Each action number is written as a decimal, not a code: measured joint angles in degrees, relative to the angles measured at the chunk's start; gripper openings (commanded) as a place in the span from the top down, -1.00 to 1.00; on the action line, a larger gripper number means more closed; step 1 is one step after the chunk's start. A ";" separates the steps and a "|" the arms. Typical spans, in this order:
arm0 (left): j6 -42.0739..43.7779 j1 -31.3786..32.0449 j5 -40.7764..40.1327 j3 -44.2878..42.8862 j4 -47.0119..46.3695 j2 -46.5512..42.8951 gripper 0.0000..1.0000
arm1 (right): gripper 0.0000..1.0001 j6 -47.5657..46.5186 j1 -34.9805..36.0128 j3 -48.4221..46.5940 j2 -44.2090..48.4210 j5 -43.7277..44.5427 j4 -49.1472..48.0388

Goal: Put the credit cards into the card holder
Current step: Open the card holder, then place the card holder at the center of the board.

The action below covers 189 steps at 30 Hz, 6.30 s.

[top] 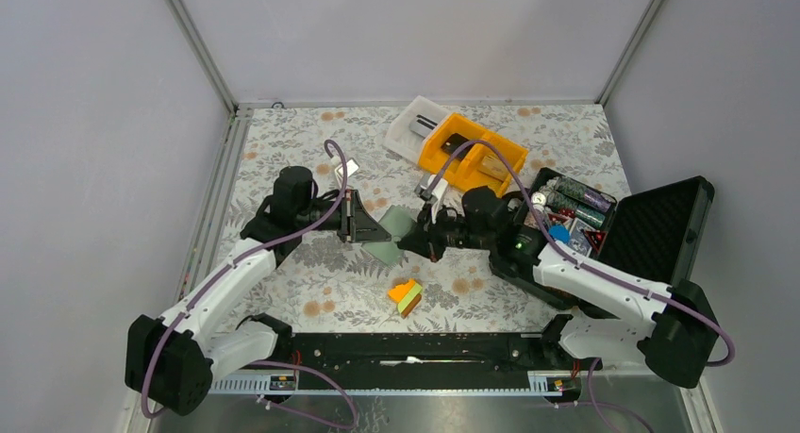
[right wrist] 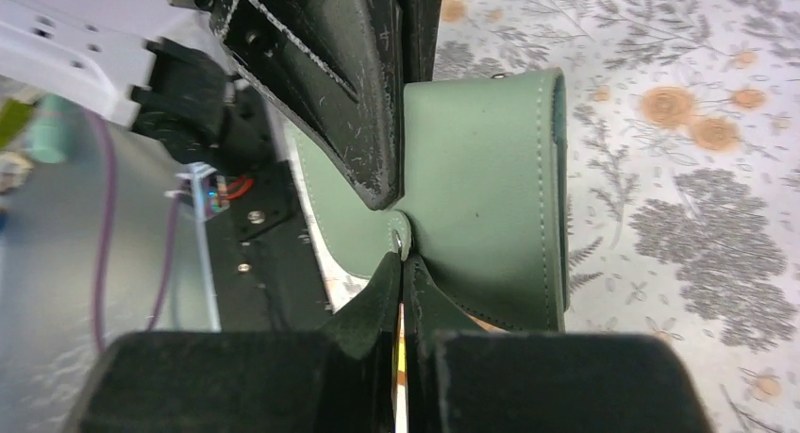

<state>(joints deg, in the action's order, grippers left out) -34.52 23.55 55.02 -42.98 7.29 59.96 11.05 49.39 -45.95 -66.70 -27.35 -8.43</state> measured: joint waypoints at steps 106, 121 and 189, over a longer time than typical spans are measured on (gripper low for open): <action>-10.14 4.52 -43.10 25.64 -20.98 -7.28 -0.56 | 1.00 22.77 -2.56 5.99 -17.57 20.31 -13.14; -6.40 4.72 -48.04 19.80 -18.53 6.12 -0.92 | 1.00 21.44 -4.33 1.75 -28.06 8.11 -11.39; 4.13 13.05 -54.36 11.80 -11.65 12.37 0.04 | 1.00 19.28 -4.35 4.15 -17.75 11.76 -3.34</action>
<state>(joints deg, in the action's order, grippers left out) -30.39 36.60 0.67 -31.18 -4.36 72.34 30.33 45.04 -41.80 -84.44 -15.59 -11.77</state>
